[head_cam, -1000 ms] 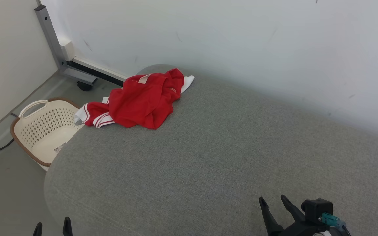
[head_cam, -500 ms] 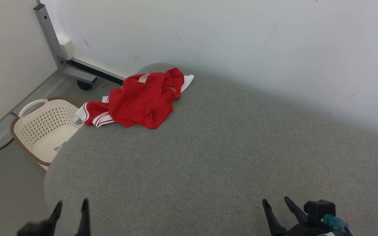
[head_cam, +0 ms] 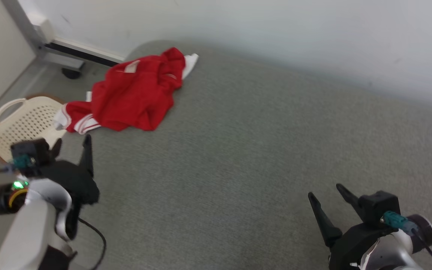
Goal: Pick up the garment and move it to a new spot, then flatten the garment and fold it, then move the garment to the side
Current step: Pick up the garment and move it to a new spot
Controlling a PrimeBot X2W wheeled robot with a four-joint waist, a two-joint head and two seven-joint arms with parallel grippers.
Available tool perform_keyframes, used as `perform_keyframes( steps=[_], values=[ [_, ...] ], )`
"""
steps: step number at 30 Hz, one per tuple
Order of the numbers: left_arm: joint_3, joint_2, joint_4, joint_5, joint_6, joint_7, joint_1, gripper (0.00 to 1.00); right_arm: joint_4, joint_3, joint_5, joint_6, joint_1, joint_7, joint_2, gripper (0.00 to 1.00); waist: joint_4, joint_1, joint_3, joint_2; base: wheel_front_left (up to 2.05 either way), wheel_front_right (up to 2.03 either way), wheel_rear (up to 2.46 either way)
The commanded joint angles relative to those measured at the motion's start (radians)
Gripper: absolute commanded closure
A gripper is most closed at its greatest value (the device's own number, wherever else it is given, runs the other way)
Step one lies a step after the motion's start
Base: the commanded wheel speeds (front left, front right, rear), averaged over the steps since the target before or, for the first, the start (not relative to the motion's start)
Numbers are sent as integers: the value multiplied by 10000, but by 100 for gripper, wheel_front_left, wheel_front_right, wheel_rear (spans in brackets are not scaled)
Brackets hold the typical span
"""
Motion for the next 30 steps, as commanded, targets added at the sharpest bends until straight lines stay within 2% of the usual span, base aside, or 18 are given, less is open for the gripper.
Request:
perform_keyframes(
  steps=[1, 6, 11, 15, 19, 27, 30],
  values=[
    [113, 17, 286, -202, 54, 136, -368, 0, -237, 46, -5, -19, -156, 149, -140, 0, -1285, -2, 1342, -2, 0, 0, 0],
    [258, 400, 1484, -361, -67, 520, -2169, 0, -1729, 110, 154, -19, -274, 991, -698, 0, -2021, -2, 2523, -2, 0, 0, 0],
    [258, 614, 2415, -469, -158, 565, -3433, 0, -3175, -298, 113, -19, -128, 1626, -1179, 0, -2393, -2, 3480, -2, 0, 0, 0],
    [523, 917, 3382, -603, 261, 753, -4316, 0, -4326, -685, 205, -19, 71, 2052, -1293, 0, -2618, -2, 4207, -2, 0, 0, 0],
    [809, 1074, 3933, -919, 383, 835, -4902, 0, -4965, -1095, 64, -19, 440, 2257, -1315, 0, -2700, -2, 4673, -2, 0, 0, 0],
    [1895, 959, 4919, -2271, 229, 1281, -5678, 0, -5530, -1456, 50, -19, 834, 2248, -1321, 0, -2802, -2, 5110, -2, 0, 0, 0],
    [2031, 886, 5296, -2406, 423, 1301, -5689, 0, -5596, -1478, 34, -19, 816, 2227, -1319, 0, -2837, -2, 5128, -2, 0, 0, 0]
  ],
)
